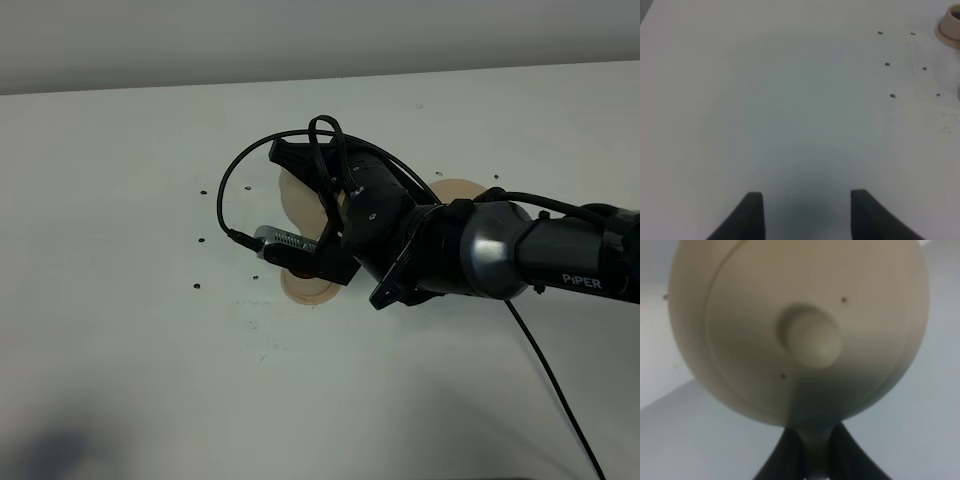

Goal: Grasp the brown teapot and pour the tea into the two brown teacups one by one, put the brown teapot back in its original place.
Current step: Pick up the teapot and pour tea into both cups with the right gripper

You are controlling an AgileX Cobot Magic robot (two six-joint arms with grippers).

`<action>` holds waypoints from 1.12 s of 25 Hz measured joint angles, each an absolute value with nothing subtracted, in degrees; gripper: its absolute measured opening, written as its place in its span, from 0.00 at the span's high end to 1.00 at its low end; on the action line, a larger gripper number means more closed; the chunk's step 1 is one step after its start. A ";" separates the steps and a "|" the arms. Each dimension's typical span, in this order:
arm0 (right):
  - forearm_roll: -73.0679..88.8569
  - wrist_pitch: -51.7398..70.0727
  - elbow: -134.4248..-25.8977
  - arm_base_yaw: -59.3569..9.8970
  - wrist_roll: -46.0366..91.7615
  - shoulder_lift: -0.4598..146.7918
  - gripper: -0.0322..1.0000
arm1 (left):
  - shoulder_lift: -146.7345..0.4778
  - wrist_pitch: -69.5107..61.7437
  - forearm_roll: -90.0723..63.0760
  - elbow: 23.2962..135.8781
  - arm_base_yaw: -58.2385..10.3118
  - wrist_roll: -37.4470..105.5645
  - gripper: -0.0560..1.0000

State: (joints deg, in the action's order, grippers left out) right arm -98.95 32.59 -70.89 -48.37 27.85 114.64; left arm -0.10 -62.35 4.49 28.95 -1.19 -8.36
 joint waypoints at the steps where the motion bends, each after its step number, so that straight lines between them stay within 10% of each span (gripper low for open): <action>1: -98.95 32.21 -71.11 -48.37 28.29 114.64 0.88 | -0.10 -62.35 4.49 28.95 -1.19 -8.36 0.54; 28: -98.96 33.47 -71.17 -48.37 32.75 114.64 0.88 | -0.10 -62.35 4.49 28.95 -1.19 -8.28 0.54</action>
State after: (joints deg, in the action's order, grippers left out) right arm -98.96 33.47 -71.17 -48.37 32.75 114.64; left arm -0.10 -62.35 4.49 28.95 -1.19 -8.28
